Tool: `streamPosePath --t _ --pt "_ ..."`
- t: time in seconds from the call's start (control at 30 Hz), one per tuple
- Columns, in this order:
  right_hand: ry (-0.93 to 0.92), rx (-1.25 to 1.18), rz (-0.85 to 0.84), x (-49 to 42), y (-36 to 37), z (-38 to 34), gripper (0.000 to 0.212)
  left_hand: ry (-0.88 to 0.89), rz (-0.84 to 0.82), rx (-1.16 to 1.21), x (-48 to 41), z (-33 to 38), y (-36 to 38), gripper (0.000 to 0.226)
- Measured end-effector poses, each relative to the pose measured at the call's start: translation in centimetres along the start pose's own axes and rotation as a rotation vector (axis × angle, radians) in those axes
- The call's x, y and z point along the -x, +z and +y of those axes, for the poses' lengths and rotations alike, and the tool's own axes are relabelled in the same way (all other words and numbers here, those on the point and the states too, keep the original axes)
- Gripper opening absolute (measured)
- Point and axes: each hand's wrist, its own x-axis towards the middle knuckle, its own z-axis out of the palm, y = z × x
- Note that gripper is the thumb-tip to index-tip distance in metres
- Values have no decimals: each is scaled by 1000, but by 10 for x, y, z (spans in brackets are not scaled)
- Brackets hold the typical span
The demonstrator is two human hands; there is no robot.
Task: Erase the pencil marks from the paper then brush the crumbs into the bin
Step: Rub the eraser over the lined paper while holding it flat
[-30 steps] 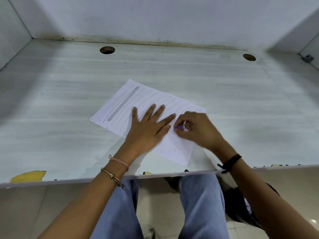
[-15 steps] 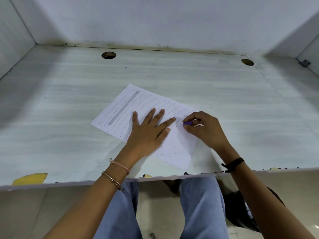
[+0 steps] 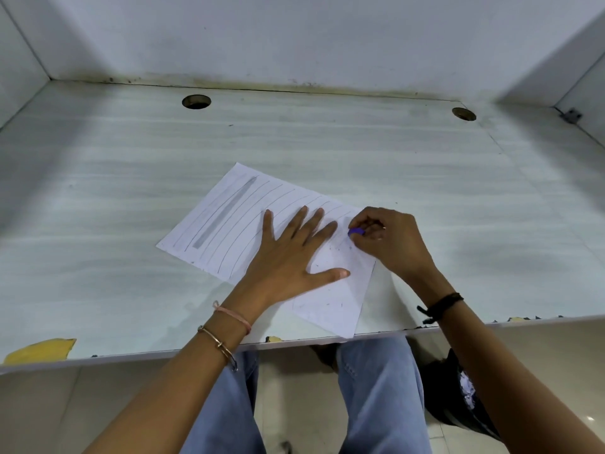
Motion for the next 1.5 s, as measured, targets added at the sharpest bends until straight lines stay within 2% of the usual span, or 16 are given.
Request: streamPosePath --t 0.13,0.27,0.4,0.5,0.53,0.63,0.77,0.9,1.03,1.1,1.17,1.3,1.43,1.5 --pt "-30 5 -189 10 7 -9 14 -10 -21 -3 -2 1 2 90" --pt "-32 94 -32 -3 5 -7 13 -5 -6 13 -3 1 2 84" --pt "-46 84 -203 1 8 -13 12 -7 -16 1 -3 2 0 85" --pt "7 103 -38 -7 5 -9 12 -15 -15 14 -3 2 0 84" --pt "-1 124 -52 -8 3 -9 11 -15 -14 13 -3 2 0 83" --pt "-34 108 -252 -4 4 -14 9 -10 -19 9 -3 2 0 84" --pt "15 149 -47 -12 3 -9 11 -19 -9 5 -3 2 1 83" --pt "-8 99 -249 -3 6 -15 9 -9 -11 11 -3 3 -1 84" --pt "58 144 -33 -14 4 -8 10 -21 -15 27 -3 3 0 82" --pt "23 175 -135 -13 6 -12 10 -17 -18 17 -3 3 0 82" --pt "31 106 -242 -10 4 -14 9 -13 -12 20 -3 2 0 83" --pt "87 162 -55 -22 -8 -5 10 -12 -3 27 -2 2 0 83" --pt "78 181 -190 -23 -9 -3 11 -7 -2 26 -2 1 -1 83" --pt "93 247 -69 -29 -20 9 11 -4 -12 25 -1 1 -2 82"
